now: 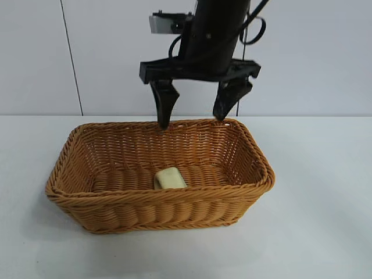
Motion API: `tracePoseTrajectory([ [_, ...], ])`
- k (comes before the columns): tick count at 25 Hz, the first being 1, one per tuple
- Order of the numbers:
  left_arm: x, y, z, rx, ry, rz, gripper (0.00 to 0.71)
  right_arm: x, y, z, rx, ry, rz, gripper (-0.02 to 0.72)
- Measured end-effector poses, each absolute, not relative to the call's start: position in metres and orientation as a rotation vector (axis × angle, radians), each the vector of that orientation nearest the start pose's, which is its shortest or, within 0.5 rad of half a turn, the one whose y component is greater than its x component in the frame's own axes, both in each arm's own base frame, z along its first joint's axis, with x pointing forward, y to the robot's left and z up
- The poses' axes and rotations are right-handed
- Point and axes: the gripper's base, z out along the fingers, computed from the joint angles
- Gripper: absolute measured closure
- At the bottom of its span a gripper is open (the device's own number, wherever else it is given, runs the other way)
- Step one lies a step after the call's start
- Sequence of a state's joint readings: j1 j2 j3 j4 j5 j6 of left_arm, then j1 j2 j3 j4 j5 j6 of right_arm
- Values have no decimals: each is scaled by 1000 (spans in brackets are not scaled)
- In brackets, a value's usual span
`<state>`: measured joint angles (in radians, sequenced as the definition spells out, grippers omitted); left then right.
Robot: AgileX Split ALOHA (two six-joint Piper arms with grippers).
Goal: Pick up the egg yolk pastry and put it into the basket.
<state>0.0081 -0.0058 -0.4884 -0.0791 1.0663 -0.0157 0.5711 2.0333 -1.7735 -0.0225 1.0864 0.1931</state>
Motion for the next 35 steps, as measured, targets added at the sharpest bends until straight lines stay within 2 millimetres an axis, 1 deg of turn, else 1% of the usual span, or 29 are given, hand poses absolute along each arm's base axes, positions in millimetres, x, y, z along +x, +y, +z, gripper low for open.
tracePoseTrajectory([
  [2, -5, -6, 274, -21, 2055, -100, 15, 376, 228, 263, -521, 2785, 109, 71],
  [4, -5, -6, 274, -21, 2055, -100, 15, 382, 218, 269, -482, 2785, 95, 71],
  [9, -5, -6, 274, -21, 2055, -100, 15, 399, 181, 270, -376, 2817, 60, 71],
  [12, -5, -6, 274, -21, 2055, -100, 15, 412, 148, 270, -282, 2827, 39, 71],
  [17, -5, -6, 274, -21, 2055, -100, 15, 431, 78, 270, -84, 2838, -8, 71],
  [21, -5, -6, 274, -21, 2055, -100, 15, 438, 25, 269, 83, 2841, -45, 71],
  [24, -5, -6, 274, -21, 2055, -100, 15, 436, -1, 269, 151, 2867, -69, 71],
  [26, -5, -6, 274, -21, 2055, -100, 15, 435, -9, 267, 154, 2871, -78, 71],
  [28, -5, -6, 274, -21, 2055, -100, 15, 434, -10, 264, 144, 2886, -79, 71],
  [30, -5, -6, 274, -21, 2055, -100, 15, 429, -9, 255, 129, 2922, -72, 71],
  [32, -5, -6, 274, -21, 2055, -100, 15, 419, -8, 247, 113, 2968, -65, 71],
  [34, -5, -6, 274, -21, 2055, -100, 15, 402, -8, 240, 86, 3020, -64, 71],
  [35, -5, -6, 274, -21, 2055, -100, 15, 393, -8, 240, 69, 3035, -66, 71],
])
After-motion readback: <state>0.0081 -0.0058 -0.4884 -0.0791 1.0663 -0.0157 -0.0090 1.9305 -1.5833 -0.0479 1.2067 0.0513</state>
